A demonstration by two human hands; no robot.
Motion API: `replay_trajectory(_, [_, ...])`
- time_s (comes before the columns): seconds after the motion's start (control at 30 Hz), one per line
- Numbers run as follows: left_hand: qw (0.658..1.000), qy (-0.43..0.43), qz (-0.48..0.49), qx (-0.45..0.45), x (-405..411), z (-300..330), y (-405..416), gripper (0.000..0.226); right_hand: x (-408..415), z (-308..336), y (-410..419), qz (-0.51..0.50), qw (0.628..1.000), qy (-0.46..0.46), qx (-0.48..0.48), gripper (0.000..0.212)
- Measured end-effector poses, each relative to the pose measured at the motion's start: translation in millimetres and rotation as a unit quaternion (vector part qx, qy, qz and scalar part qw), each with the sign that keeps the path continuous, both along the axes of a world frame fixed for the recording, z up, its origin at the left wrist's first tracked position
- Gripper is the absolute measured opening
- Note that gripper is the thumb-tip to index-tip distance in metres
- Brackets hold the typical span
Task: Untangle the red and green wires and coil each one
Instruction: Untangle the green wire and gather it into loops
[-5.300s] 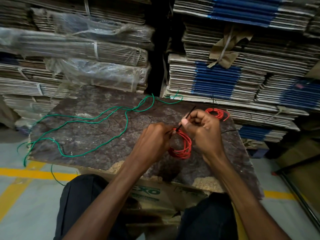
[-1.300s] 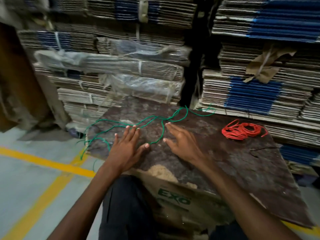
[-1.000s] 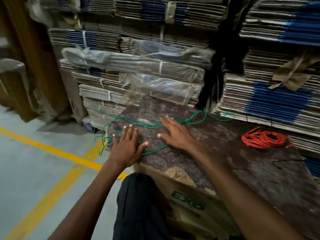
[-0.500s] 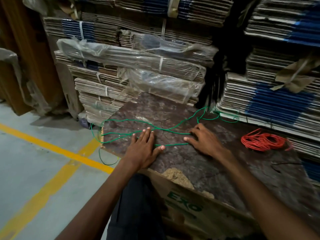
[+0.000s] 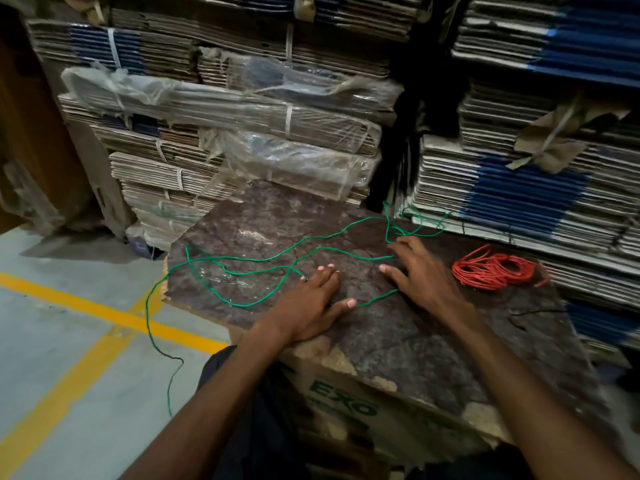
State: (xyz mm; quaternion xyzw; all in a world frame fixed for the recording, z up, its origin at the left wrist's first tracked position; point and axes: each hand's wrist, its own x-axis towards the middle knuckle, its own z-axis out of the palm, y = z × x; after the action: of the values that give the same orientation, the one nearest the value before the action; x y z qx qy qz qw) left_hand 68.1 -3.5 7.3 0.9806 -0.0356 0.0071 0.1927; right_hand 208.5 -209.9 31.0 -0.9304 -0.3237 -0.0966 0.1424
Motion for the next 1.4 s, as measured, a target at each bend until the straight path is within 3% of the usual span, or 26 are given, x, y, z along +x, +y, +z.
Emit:
replay_trajectory(0.17, [0.991,-0.083,-0.054,-0.093,-49.5,24.7,9.5,0.077,-21.1,7.3,32.9,0.06,0.99,-0.083,0.094,0.042])
replay_trajectory(0.3, [0.973,-0.219,-0.001,-0.075,-85.7,34.3,37.1,0.062,-47.0,7.2,71.7,0.136,0.978,-0.084,0.137,0.041])
replay_trajectory(0.37, [0.966,-0.246,0.056,-0.05,-96.5,27.1,59.8,0.063,-64.1,5.1,93.1,0.18,0.972,-0.062,0.139,0.042])
replay_trajectory(0.5, [0.965,-0.171,0.195,-0.041,-113.1,7.1,102.5,0.085,-91.8,1.2,135.8,0.231,0.969,-0.009,0.084,0.062])
replay_trajectory(0.63, [0.962,-0.095,0.251,-0.047,-122.2,-0.9,125.8,0.1,-100.1,-5.5,174.1,0.225,0.972,0.059,-0.025,0.088])
replay_trajectory(0.73, [0.963,-0.083,0.255,-0.034,-123.7,-2.2,133.4,0.1,-96.5,-7.4,182.2,0.22,0.971,0.072,-0.062,0.072])
replay_trajectory(0.87, [0.971,-0.071,0.228,0.007,-116.2,0.8,129.1,0.102,-86.3,-8.1,168.5,0.225,0.973,0.042,-0.03,0.044])
replay_trajectory(0.97, [0.975,-0.08,0.204,0.036,-106.8,1.2,123.8,0.108,-75.3,-7.7,150.6,0.204,0.977,0.045,-0.041,0.041])
replay_trajectory(1.07, [0.969,-0.099,0.219,0.052,-98.1,0.1,124.1,0.095,-61.5,-4.3,127.9,0.159,0.985,0.046,-0.042,0.03])
replay_trajectory(1.23, [0.96,0.014,0.263,0.099,-80.9,-2.0,126.2,0.079,-38.0,-3.3,83.0,0.081,0.995,0.042,-0.051,0.031])
replay_trajectory(1.4, [0.96,0.023,0.258,0.104,-68.1,-4.6,119.5,0.076,-32.1,-4.3,60.4,0.056,0.997,0.035,-0.042,0.033])
